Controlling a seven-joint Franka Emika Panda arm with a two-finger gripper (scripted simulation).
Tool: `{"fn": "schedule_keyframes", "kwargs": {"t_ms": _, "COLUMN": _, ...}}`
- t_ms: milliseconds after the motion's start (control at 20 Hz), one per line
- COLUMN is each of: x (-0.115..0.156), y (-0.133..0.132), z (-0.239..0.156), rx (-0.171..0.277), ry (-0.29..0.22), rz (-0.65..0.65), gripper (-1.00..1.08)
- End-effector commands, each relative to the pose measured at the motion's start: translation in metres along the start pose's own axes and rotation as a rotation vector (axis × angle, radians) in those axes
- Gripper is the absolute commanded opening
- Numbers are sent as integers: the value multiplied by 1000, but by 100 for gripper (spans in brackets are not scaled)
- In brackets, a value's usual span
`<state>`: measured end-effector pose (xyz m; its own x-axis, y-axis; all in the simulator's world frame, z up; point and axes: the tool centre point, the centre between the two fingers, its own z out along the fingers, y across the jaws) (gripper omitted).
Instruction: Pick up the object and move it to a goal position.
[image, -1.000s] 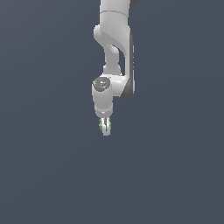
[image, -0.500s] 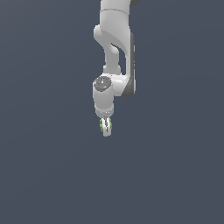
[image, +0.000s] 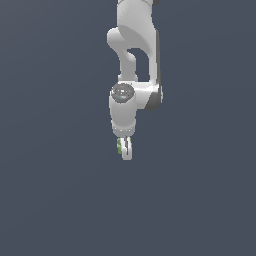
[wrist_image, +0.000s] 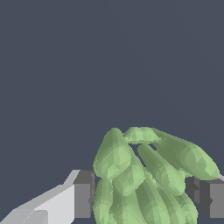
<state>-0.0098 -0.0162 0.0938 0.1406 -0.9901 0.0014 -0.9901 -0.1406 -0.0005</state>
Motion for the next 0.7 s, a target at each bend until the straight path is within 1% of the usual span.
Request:
{"fn": "schedule_keyframes", "kwargs": {"t_ms": 0, "x": -4, "y": -13, "z": -12, "rx": 0, "ry": 0, "rz": 0, "gripper": -100}}
{"fn": "schedule_keyframes", "kwargs": {"t_ms": 300, "x": -11, "y": -33, "z": -29, "rx": -1, "ry": 0, "rz": 0, "gripper": -100}}
{"fn": "schedule_keyframes", "kwargs": {"t_ms": 650, "x": -13, "y": -41, "z": -34, "rx": -1, "ry": -1, "rz": 0, "gripper": -100}}
